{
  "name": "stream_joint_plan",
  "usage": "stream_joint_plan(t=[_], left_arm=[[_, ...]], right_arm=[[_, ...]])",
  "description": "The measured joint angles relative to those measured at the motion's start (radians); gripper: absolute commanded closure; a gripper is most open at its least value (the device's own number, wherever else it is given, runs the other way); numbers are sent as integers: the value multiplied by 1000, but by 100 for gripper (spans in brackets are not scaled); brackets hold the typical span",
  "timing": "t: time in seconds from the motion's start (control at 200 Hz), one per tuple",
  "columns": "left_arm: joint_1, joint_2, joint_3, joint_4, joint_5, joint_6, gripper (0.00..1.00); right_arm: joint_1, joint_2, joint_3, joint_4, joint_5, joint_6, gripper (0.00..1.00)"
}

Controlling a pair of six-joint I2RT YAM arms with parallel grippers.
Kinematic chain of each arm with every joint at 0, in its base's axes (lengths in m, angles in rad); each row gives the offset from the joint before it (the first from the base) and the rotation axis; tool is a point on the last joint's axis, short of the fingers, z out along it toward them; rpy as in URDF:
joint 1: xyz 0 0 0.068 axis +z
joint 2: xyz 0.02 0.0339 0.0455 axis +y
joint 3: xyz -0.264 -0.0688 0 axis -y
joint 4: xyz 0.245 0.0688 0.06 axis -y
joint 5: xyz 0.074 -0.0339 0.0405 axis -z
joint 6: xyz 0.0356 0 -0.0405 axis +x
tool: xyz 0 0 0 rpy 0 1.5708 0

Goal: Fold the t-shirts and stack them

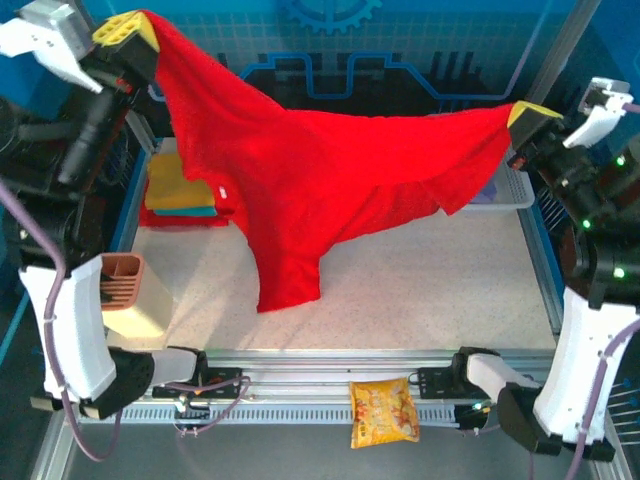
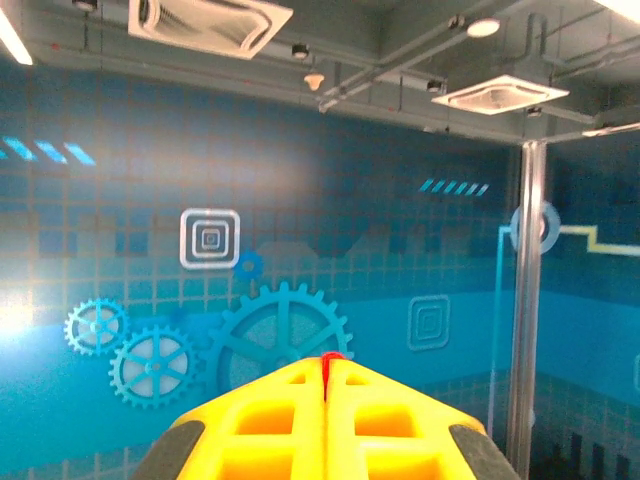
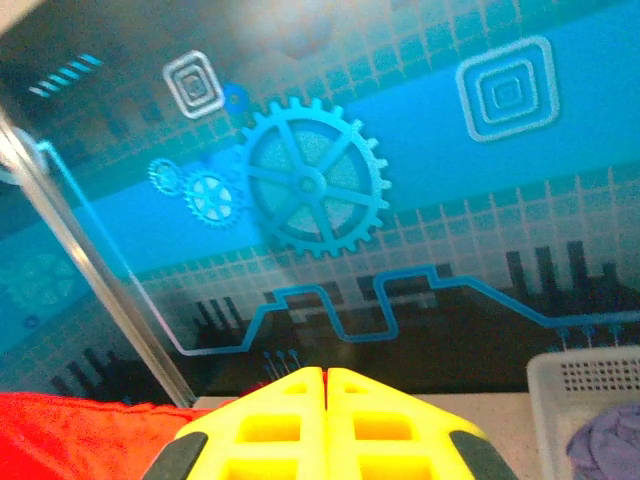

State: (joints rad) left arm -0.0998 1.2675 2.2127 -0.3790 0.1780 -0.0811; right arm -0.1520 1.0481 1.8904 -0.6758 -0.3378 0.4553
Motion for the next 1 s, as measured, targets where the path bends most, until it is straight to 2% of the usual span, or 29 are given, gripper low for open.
stream_joint_plan(t=[0.215, 0.41, 0.725, 1.0], left_arm=[[0, -171, 8, -4, 2, 2, 100], [0, -206, 58, -2, -16, 5, 100], [0, -16, 91, -5, -29, 13, 100], [27, 241, 37, 43, -30, 33, 100]], right_arm=[[0, -106, 2, -23, -50, 17, 100], [1, -122, 25, -85, -27, 20, 100], [1, 10, 125, -196, 73, 19, 100], [1, 224, -32, -162, 95, 20, 100]])
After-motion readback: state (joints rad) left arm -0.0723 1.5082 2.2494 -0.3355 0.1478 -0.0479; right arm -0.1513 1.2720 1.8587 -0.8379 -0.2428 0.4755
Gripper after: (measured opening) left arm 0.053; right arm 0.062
